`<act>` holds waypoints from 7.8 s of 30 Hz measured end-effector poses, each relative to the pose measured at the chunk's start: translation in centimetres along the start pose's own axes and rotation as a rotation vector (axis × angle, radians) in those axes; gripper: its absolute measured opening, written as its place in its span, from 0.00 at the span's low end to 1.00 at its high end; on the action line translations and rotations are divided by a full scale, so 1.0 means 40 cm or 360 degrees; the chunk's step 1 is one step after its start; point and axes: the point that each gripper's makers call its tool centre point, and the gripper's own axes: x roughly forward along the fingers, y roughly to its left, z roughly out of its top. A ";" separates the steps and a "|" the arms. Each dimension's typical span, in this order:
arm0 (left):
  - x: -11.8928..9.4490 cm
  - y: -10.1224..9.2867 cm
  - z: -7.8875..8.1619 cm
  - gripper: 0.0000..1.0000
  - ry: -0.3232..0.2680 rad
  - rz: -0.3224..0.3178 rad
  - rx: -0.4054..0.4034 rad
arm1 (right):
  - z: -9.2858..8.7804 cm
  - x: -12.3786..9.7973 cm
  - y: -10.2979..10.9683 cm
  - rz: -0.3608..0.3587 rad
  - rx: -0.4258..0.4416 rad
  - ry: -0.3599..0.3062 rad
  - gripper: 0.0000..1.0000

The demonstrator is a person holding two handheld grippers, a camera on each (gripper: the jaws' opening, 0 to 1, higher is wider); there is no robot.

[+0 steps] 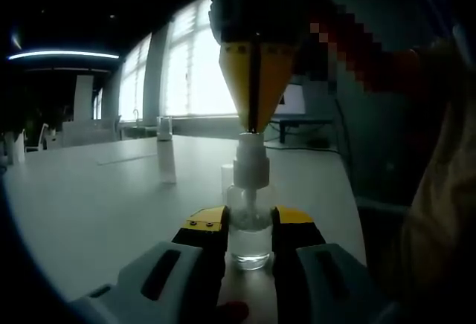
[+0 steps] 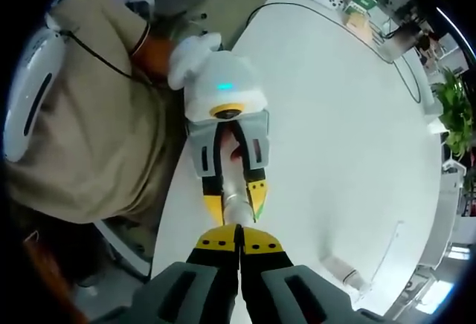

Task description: Clamp pump bottle remove cover press pump head put on cover

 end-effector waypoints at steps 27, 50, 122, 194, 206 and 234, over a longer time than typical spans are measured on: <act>0.001 -0.001 0.000 0.14 0.0000 0.0002 0.0001 | 0.001 -0.013 0.001 -0.0009 -0.0035 -0.0019 0.00; 0.000 0.004 0.000 0.14 0.0000 0.0004 -0.0002 | 0.003 -0.018 -0.005 -0.0028 -0.0093 -0.0031 0.00; 0.000 0.001 0.000 0.14 0.0000 0.0003 0.0000 | 0.002 0.001 -0.001 0.0015 -0.0091 0.0021 0.00; 0.000 0.003 0.000 0.14 0.0001 0.0005 -0.0002 | 0.003 -0.011 -0.005 -0.0008 -0.0091 0.0016 0.00; 0.000 0.002 0.000 0.14 0.0001 0.0005 -0.0003 | 0.003 0.000 -0.003 -0.0008 -0.0057 0.0014 0.00; 0.001 -0.001 0.000 0.14 0.0001 0.0003 -0.0003 | 0.003 -0.017 -0.003 -0.0005 -0.0087 -0.0037 0.00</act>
